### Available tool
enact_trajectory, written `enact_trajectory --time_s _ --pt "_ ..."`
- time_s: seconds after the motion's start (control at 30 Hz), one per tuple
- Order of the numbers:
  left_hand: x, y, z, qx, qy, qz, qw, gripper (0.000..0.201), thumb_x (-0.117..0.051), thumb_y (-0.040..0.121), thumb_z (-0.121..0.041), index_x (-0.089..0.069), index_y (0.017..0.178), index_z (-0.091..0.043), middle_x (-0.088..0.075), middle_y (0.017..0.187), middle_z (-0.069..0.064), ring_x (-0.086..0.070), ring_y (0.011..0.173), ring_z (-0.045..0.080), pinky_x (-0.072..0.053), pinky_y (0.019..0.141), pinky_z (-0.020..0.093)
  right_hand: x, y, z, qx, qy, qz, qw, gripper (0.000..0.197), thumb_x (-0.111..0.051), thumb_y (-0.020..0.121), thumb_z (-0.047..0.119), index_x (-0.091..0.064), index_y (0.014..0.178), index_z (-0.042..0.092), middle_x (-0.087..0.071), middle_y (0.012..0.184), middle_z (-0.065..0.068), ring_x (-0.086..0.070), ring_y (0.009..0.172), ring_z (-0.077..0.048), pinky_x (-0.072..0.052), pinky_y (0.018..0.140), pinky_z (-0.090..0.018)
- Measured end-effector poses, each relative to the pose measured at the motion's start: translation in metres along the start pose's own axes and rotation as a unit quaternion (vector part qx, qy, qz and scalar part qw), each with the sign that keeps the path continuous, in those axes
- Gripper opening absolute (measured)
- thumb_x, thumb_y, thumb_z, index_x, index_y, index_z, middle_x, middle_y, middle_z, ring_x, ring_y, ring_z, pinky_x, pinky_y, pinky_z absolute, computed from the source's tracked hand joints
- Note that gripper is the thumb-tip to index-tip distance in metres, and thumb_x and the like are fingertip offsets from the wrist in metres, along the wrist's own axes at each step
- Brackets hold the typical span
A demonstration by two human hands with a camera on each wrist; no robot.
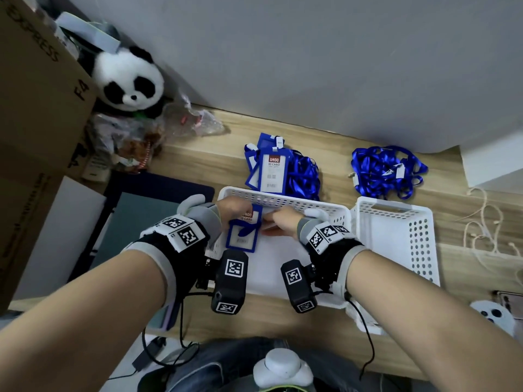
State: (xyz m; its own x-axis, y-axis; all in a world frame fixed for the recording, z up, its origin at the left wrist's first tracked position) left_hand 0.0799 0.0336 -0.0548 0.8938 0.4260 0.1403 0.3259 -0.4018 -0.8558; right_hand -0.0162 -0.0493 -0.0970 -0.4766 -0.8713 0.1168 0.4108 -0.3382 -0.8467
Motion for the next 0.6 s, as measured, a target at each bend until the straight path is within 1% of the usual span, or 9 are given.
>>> enact_trajectory --time_s 0.07,0.13,0.2,0.27,0.37,0.47,0.53,0.57,0.6 --pt "0.004 0.004 -0.004 -0.007 0.009 -0.013 1.000 0.014 -0.044 0.089 -0.002 -0.056 0.095 0.000 -0.065 0.104 0.021 -0.061 0.091 0.029 -0.049 0.093 0.043 0.008 -0.008 0.005 -0.012 0.002 0.019 1.000 0.027 -0.053 0.092 0.004 -0.057 0.116 -0.008 -0.061 0.084 -0.009 -0.060 0.067 -0.020 -0.055 0.059 -0.024" --pt "0.008 0.000 -0.012 -0.001 0.036 -0.025 0.999 0.015 -0.046 0.090 -0.005 -0.056 0.100 0.000 -0.062 0.116 0.020 -0.061 0.102 0.030 -0.050 0.091 0.041 0.019 -0.017 0.012 -0.004 -0.030 0.053 0.998 0.026 -0.050 0.094 0.009 -0.059 0.113 -0.007 -0.063 0.082 -0.008 -0.063 0.067 -0.019 -0.055 0.059 -0.022" --pt "0.011 -0.009 -0.021 0.007 0.065 -0.019 0.998 0.013 -0.044 0.094 -0.007 -0.055 0.087 -0.006 -0.061 0.107 0.014 -0.061 0.090 0.025 -0.051 0.074 0.029 0.029 -0.026 0.022 0.018 -0.061 0.089 0.994 0.026 -0.048 0.096 0.016 -0.064 0.101 -0.003 -0.066 0.082 -0.007 -0.066 0.066 -0.017 -0.055 0.060 -0.020" --pt "0.012 -0.012 -0.031 0.004 0.061 -0.010 0.998 0.022 -0.039 0.098 -0.010 -0.057 0.089 -0.002 -0.063 0.094 0.013 -0.060 0.072 0.021 -0.049 0.063 0.025 0.039 -0.031 0.035 0.051 -0.058 0.089 0.993 0.026 -0.048 0.097 0.021 -0.065 0.087 0.004 -0.067 0.077 -0.005 -0.066 0.058 -0.012 -0.053 0.054 -0.017" --pt "0.013 -0.010 -0.049 -0.055 0.030 -0.041 0.997 0.023 -0.038 0.099 -0.011 -0.060 0.096 -0.002 -0.063 0.079 0.009 -0.059 0.063 0.018 -0.049 0.059 0.023 0.051 -0.030 0.056 0.103 0.019 0.010 0.994 0.026 -0.048 0.097 0.020 -0.060 0.076 0.009 -0.061 0.069 -0.004 -0.058 0.042 -0.006 -0.045 0.044 -0.015" --pt "0.012 -0.001 -0.068 -0.108 0.001 -0.087 0.990 0.018 -0.044 0.095 -0.007 -0.060 0.092 -0.003 -0.063 0.083 0.012 -0.058 0.065 0.020 -0.052 0.068 0.030 0.065 -0.017 0.068 0.136 0.029 -0.100 0.985 0.023 -0.046 0.096 0.017 -0.055 0.075 0.016 -0.055 0.066 -0.001 -0.047 0.041 -0.008 -0.033 0.035 -0.013" --pt "0.011 0.005 -0.073 -0.108 -0.004 -0.112 0.988 0.015 -0.044 0.094 -0.006 -0.059 0.092 -0.004 -0.062 0.093 0.015 -0.061 0.078 0.027 -0.054 0.074 0.037 0.069 -0.009 0.070 0.132 0.017 -0.138 0.981 0.013 -0.047 0.095 0.016 -0.053 0.084 0.016 -0.053 0.066 0.000 -0.040 0.046 -0.012 -0.027 0.031 -0.012" --pt "0.011 0.009 -0.075 -0.101 0.005 -0.125 0.987 0.016 -0.043 0.093 -0.004 -0.057 0.086 -0.005 -0.061 0.095 0.016 -0.060 0.083 0.030 -0.054 0.074 0.037 0.070 -0.006 0.072 0.124 0.014 -0.142 0.982 0.007 -0.047 0.095 0.015 -0.053 0.093 0.015 -0.053 0.066 -0.001 -0.038 0.047 -0.013 -0.025 0.030 -0.011" --pt "0.011 0.011 -0.075 -0.096 0.016 -0.134 0.986 0.019 -0.043 0.091 -0.003 -0.053 0.077 -0.008 -0.060 0.093 0.016 -0.059 0.085 0.030 -0.054 0.074 0.037 0.069 -0.003 0.071 0.113 0.005 -0.138 0.984 0.012 -0.046 0.095 0.013 -0.052 0.105 0.016 -0.052 0.066 -0.001 -0.036 0.048 -0.013 -0.024 0.029 -0.010"
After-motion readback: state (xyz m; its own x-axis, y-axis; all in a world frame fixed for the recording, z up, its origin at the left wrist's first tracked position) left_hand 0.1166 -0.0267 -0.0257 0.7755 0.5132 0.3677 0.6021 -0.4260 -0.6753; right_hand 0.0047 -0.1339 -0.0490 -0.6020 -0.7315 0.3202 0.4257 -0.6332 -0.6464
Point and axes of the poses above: each hand's wrist, its own y-axis towards the middle knuckle, its own x-axis out of the back of the hand, z = x × y, the point moved 3 cm from there along y, towards the middle knuckle
